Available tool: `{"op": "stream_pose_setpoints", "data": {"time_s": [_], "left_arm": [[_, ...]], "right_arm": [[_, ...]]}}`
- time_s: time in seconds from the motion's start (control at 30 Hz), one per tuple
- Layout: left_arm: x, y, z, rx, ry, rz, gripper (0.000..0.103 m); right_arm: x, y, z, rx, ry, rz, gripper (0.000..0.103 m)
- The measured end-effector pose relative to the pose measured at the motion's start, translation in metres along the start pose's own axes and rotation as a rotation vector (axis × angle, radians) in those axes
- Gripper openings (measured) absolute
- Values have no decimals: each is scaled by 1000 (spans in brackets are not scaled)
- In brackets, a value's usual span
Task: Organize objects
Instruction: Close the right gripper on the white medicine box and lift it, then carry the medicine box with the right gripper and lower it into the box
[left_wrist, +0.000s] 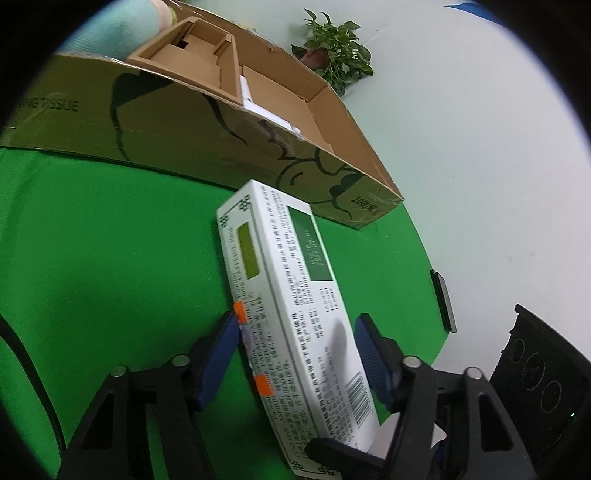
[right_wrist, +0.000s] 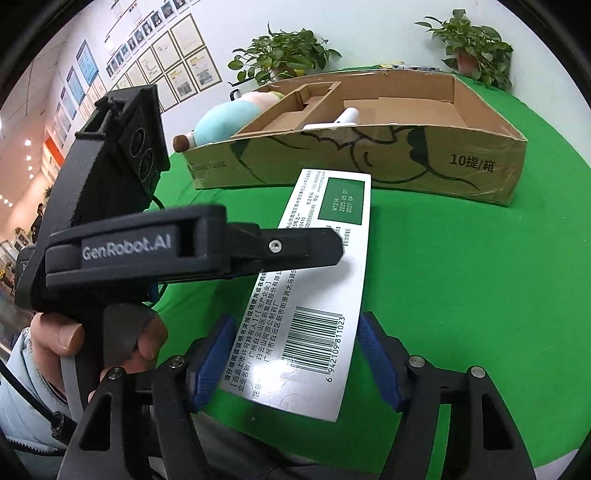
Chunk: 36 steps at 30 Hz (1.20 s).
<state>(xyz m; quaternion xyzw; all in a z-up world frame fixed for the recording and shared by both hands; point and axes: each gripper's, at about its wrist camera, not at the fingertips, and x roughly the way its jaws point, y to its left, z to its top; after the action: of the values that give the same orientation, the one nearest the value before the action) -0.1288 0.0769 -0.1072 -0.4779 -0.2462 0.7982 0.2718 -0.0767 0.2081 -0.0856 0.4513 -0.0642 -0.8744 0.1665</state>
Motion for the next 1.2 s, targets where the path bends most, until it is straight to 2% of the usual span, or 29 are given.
{"op": "stream_pose_setpoints", "data": {"time_s": [0.07, 0.73, 0.97, 1.2], "left_arm": [[-5, 1, -1, 2, -11, 12, 49], [-28, -25, 16, 64, -87, 13, 45], [-34, -28, 18, 84, -85, 25, 44], [-23, -48, 19, 116, -57, 33, 44]], "right_arm": [[0, 3, 0, -6, 0, 2, 66], [-23, 20, 18, -62, -70, -3, 65], [-27, 12, 18, -55, -77, -6, 65], [-36, -6, 13, -20, -77, -11, 65]]}}
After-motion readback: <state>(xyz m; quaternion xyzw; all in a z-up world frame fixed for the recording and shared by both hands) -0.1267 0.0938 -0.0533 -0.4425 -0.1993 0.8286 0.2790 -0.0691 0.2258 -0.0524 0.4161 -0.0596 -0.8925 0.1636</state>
